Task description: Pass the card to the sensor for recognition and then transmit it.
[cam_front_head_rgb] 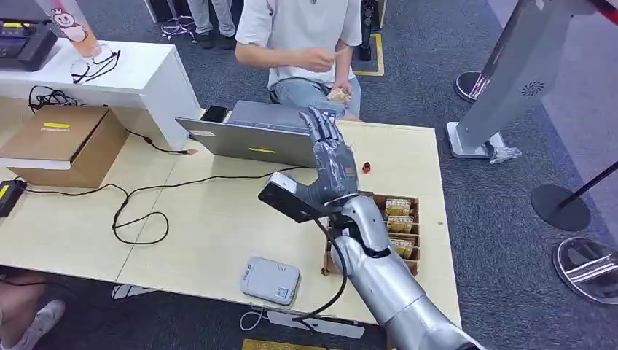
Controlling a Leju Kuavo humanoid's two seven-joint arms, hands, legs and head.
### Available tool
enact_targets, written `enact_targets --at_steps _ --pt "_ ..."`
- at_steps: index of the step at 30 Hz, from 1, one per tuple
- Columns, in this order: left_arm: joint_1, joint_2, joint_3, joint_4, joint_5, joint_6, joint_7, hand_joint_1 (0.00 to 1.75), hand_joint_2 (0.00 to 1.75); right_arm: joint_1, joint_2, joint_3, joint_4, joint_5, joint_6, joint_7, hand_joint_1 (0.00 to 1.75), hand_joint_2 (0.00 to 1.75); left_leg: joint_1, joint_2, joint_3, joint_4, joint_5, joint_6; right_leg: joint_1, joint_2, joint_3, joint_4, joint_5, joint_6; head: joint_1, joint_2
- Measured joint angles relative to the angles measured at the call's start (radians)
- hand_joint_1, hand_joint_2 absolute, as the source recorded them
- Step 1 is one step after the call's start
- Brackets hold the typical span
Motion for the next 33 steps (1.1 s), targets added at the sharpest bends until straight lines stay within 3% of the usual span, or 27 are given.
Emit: enact_targets --at_steps 23,33 --pt "0.037 0.007 0.008 -0.001 0.032 0.001 -0.034 0.00 0.00 0.239 -0.091 0.011 -0.323 0.126 0.000 -0.020 0.00 1.75 0.000 0.000 0.000 0.000 0.000 0.000 0.000 0.000 0.000 0.000 0.000 0.000 0.000 0.000" --pt "0.050 0.005 0.032 -0.008 0.023 -0.003 -0.037 0.00 0.00 0.303 -0.129 0.039 -0.361 0.317 0.013 0.060 0.00 1.75 0.000 0.000 0.000 0.000 0.000 0.000 0.000 0.000 0.000 0.000 0.000 0.000 0.000 0.000"
